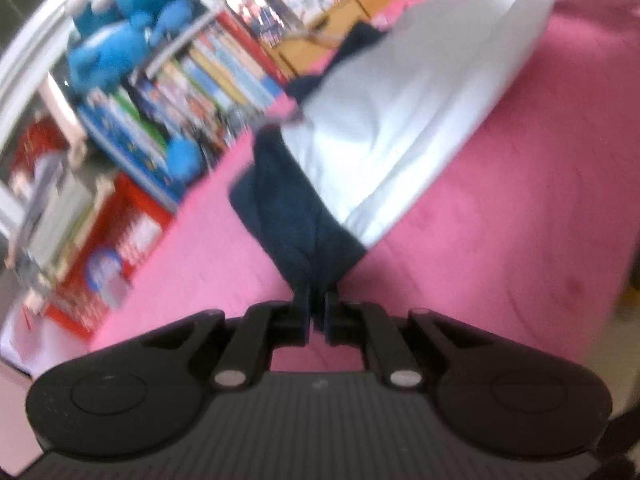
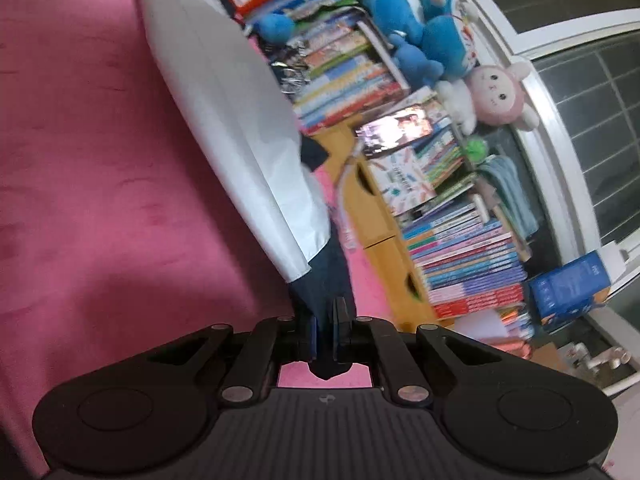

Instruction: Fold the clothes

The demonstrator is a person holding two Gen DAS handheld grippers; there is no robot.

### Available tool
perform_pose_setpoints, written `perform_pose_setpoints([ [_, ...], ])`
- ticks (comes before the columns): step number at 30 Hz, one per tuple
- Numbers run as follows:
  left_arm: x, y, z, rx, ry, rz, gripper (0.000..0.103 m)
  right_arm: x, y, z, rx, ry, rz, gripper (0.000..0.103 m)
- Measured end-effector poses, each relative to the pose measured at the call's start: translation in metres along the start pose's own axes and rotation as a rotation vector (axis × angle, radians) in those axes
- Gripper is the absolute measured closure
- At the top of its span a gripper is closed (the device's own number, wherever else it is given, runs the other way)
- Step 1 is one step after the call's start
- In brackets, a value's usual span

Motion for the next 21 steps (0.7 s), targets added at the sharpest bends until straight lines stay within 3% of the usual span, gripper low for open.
perform_pose_setpoints([
  [2,-0.015,0.0,0.006,0.032,0.015,0.013,0.097,-0.008,0.019,0.006,0.034,0.012,0.003,0.095],
  [6,-0.049,0.028,0.014,0.068,0.127,0.158,0.097,-0.033,0.026,0.011,0.047,0.042,-0.037,0.087],
  [8,-0.068,0.046,0.02,0.094,0.185,0.26,0.096,-0.046,0.02,0.02,0.062,0.048,-0.122,0.083],
  [11,-0.06,0.069,0.033,0.085,0.155,0.463,0.093,-0.062,0.005,0.038,0.1,0.029,-0.319,0.07],
  [13,-0.037,0.077,0.037,0.057,0.094,0.541,0.091,-0.063,-0.012,0.05,0.096,-0.019,-0.484,0.069],
  [17,0.043,0.062,0.031,-0.043,-0.091,0.586,0.081,-0.032,-0.041,0.052,0.112,-0.228,-0.796,0.061],
  [21,0.122,0.016,0.002,-0.168,-0.199,0.63,0.079,0.028,-0.038,0.02,0.149,-0.366,-0.887,0.06],
])
Point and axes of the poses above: each gripper's, at about its wrist camera, not at the fingertips, and z roughly against the way its jaws point, y to its left, x to its top, the point moved 10 cm from there along -z, roughly the way its jaws point, and after that the axes turned 13 degrees about x, right-handed, at the moved point
